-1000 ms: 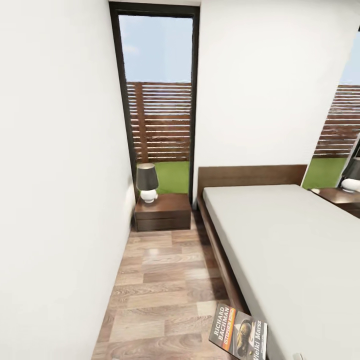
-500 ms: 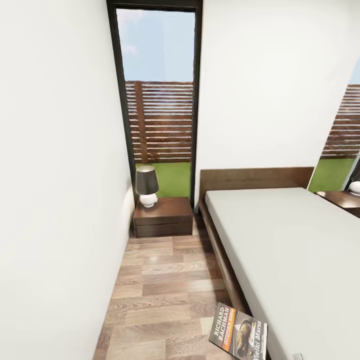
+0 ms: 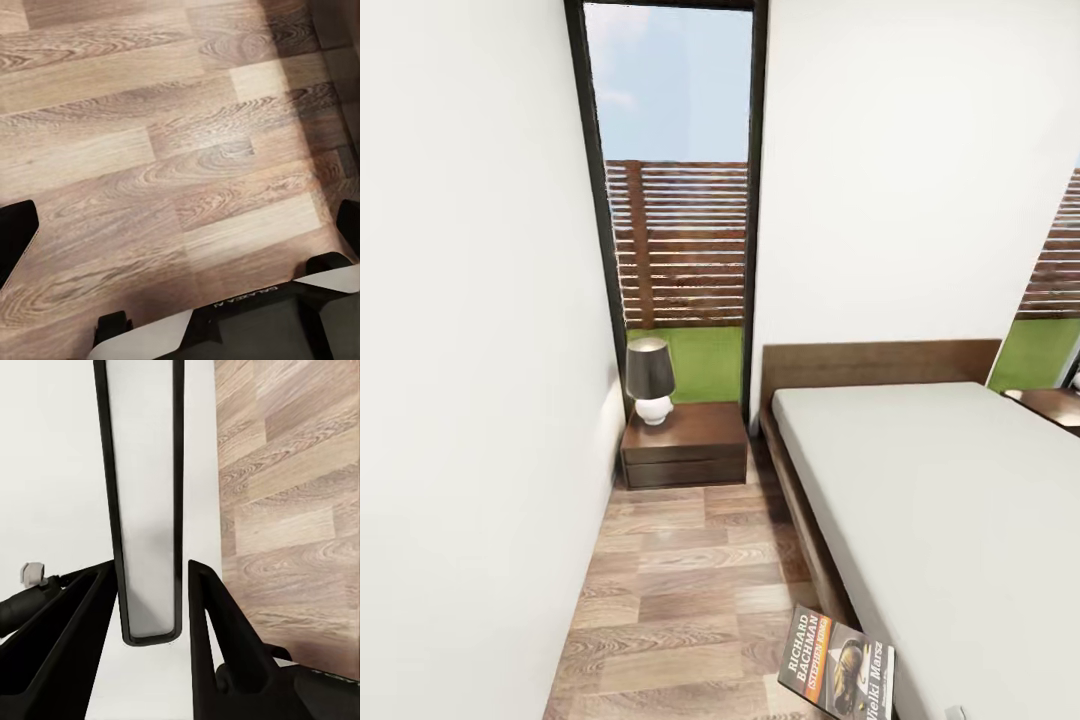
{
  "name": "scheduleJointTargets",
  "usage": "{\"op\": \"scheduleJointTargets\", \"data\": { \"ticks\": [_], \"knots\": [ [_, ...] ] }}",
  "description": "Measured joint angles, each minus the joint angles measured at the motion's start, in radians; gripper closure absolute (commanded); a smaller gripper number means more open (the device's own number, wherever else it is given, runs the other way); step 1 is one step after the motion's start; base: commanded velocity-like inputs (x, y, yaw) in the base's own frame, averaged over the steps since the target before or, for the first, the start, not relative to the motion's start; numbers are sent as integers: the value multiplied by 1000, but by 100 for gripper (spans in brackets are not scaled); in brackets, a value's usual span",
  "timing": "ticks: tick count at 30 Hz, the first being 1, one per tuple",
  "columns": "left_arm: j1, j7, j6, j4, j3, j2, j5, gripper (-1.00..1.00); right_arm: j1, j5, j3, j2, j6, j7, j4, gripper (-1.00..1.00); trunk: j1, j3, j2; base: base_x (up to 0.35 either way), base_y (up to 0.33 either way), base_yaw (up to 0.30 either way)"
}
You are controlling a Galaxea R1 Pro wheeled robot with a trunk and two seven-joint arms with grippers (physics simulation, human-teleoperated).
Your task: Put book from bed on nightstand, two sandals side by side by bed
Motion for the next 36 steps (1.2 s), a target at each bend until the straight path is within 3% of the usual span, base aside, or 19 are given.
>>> {"op": "scheduleJointTargets", "data": {
  "ticks": [36],
  "knots": [
    [0, 0, 0, 1, 0, 0, 0, -100, 0, 0, 0, 0, 0, 0, 0, 100, 0, 0, 0, 330, 0, 0]
  ]
}}
